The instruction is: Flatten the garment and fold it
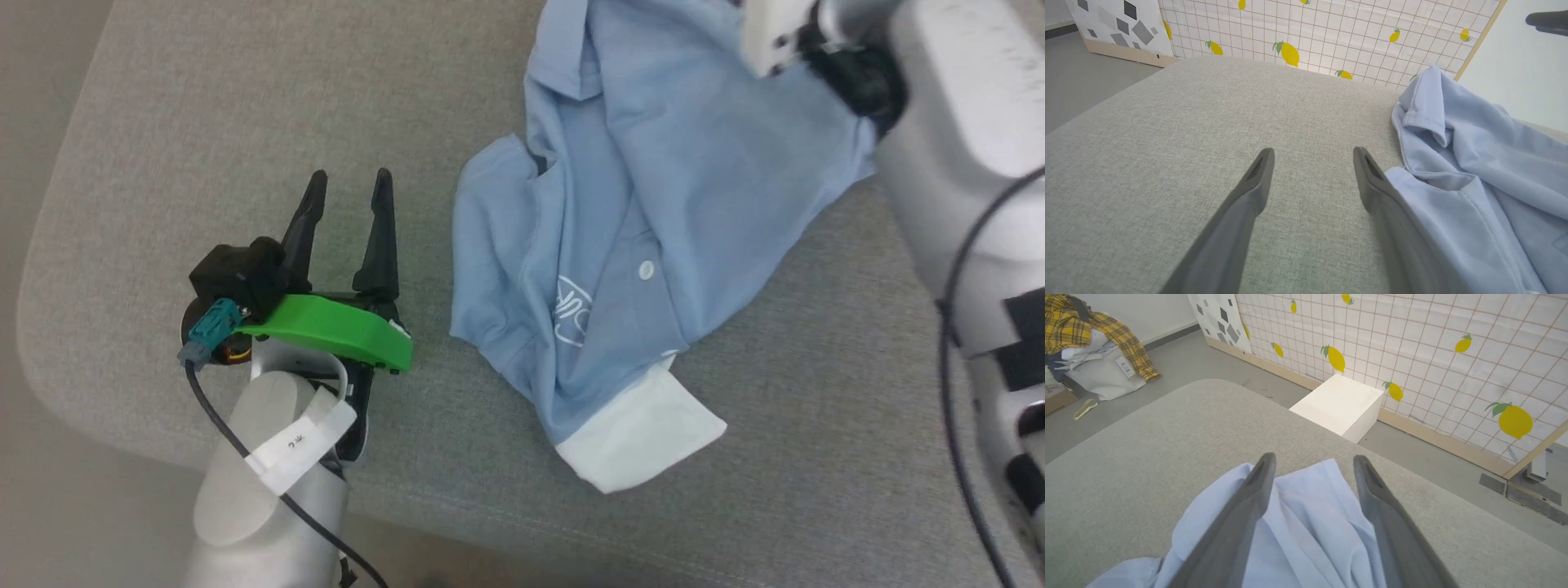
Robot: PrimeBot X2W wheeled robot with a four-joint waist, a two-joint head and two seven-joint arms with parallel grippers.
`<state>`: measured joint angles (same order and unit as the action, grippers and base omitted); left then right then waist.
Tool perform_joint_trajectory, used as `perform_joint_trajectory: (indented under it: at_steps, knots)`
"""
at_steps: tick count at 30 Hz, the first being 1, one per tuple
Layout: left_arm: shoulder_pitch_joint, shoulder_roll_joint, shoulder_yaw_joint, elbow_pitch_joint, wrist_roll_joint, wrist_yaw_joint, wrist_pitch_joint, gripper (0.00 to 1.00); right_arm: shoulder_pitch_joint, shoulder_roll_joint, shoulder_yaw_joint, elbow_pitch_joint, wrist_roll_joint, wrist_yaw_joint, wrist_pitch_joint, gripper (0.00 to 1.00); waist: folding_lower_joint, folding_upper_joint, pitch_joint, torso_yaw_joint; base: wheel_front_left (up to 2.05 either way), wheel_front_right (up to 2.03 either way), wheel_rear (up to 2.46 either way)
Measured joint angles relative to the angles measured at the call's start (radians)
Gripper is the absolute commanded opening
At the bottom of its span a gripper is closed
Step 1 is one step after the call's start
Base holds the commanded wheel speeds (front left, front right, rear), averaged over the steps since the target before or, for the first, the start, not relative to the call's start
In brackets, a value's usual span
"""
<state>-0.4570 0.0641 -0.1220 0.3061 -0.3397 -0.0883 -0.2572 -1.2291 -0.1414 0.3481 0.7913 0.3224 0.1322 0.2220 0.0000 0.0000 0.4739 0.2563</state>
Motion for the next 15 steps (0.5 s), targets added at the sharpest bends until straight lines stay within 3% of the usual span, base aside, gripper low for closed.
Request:
perform_joint_trajectory:
  at_steps: [8,15]
  knots:
    - [0.041,0.007,0.015,0.006,0.007,0.001,0.0,1.0,0.182,-0.137,-0.091,-0.056,0.031,0.0,-0.083,1.0,-0.0001,0.0,-0.096,-0.061,0.0,0.0,0.0]
    - [0.079,0.011,0.015,0.001,0.009,0.01,0.0,1.0,0.41,-0.181,-0.168,-0.142,0.039,0.0,-0.051,1.0,-0.0001,0.0001,-0.162,-0.115,0.0,0.0,0.0]
